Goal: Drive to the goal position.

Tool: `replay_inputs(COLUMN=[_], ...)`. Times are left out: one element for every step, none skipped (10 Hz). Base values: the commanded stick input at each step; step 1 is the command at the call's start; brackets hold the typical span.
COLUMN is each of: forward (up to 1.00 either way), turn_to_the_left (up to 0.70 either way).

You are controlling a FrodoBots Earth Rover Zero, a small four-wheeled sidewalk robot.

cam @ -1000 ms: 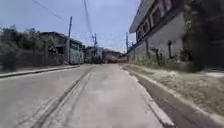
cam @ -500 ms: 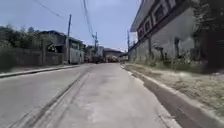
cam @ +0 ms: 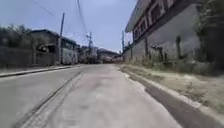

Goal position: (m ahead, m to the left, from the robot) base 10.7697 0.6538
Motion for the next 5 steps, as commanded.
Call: replay_inputs(forward=[1.00, 1.00, 1.00, 1.00, 1.00], turn_to_the_left=[0.00, 0.00, 0.00, 0.00, 0.00])
